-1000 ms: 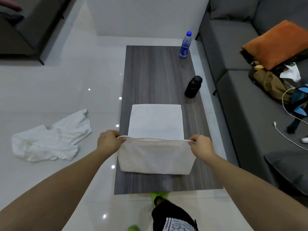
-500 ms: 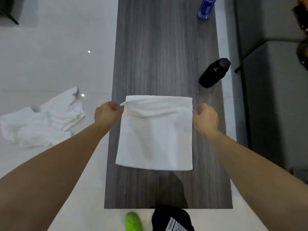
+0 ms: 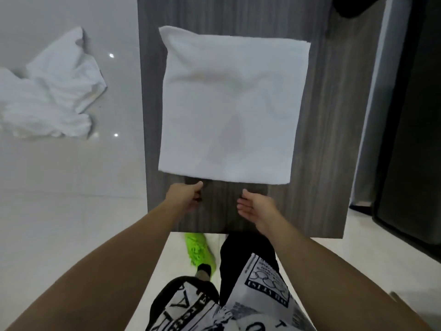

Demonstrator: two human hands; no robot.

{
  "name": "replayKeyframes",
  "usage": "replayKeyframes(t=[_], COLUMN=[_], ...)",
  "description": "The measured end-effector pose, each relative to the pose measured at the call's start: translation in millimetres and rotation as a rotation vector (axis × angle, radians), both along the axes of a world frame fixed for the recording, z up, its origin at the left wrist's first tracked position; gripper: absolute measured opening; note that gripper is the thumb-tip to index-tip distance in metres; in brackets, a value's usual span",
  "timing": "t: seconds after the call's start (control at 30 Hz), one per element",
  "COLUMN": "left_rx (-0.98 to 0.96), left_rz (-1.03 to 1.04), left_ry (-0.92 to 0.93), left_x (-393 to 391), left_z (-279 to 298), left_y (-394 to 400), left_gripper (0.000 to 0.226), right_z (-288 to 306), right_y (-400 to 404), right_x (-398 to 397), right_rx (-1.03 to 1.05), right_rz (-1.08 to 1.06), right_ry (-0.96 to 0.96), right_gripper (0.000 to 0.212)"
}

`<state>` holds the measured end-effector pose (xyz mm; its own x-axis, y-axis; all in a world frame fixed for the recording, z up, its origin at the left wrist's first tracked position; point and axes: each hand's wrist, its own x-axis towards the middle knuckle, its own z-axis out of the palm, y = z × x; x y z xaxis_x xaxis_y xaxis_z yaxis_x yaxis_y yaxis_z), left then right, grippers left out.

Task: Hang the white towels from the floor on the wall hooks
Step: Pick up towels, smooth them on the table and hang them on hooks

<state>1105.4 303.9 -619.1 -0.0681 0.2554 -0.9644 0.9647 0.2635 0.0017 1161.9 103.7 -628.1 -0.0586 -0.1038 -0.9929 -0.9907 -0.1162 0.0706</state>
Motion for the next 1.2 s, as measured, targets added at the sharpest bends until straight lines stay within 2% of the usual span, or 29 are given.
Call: replayKeyframes(t=[0.1,0.2,0.33,0.47,0.6,0.67,0.73,0.8,0.87,1.0,1.1,1.2], left_rx=[-0.127,-0.154,-0.133,-0.028,0.166,0.259,0.349,0.491,0.686,1.044,1.257,1.445], left_rz=[0.45,0.672,0.703,0.722,0.742,0.701,0.606,0.444,0.238,-0.145,-0.223,-0.198], left_ry=[-0.044,-0.147,-0.254,-0.394,-0.565,-0.68,-0.785,-0.868,-0.945,-0.974,-0.936,-0.871], left_x=[5.8,16.4,33.9,49.0,57.5,51.6,37.2,11.5,-23.3,-110.8,-186.9,-268.8], left_z=[-5.5,-4.9,21.6,77.1,150.2,193.9,241.9,289.4,334.8,424.1,486.0,533.6], left_y=[-11.9,-9.1,0.9,6.3,19.6,34.5,52.5,74.2,98.1,148.6,185.8,220.1], left_gripper=[0.029,0.021,0.021,0.017,0.018,0.017,0.016,0.018,0.021,0.024,0.011,0.014], right_z=[-2.4,-0.8,22.7,79.7,158.6,206.0,253.7,296.6,334.3,413.7,467.6,515.2], right_y=[20.0,33.5,44.9,65.1,95.1,112.8,130.2,149.0,167.9,205.0,245.9,295.0], right_x=[-0.3,15.6,41.7,55.6,57.4,51.1,39.4,20.3,-2.9,-63.7,-113.8,-173.6], right_rx=[0.078,0.088,0.086,0.076,0.006,0.003,0.017,0.034,0.042,0.11,0.125,0.192], right_rz=[-0.297,-0.426,-0.467,-0.465,-0.397,-0.359,-0.269,-0.102,0.149,0.685,0.949,1.08], right_ry=[-0.017,-0.069,-0.166,-0.32,-0.58,-0.749,-0.903,-1.055,-1.255,-1.605,-1.816,-2.02], right_gripper=[0.012,0.009,0.014,0.021,0.015,0.018,0.023,0.019,0.012,0.03,0.025,0.02])
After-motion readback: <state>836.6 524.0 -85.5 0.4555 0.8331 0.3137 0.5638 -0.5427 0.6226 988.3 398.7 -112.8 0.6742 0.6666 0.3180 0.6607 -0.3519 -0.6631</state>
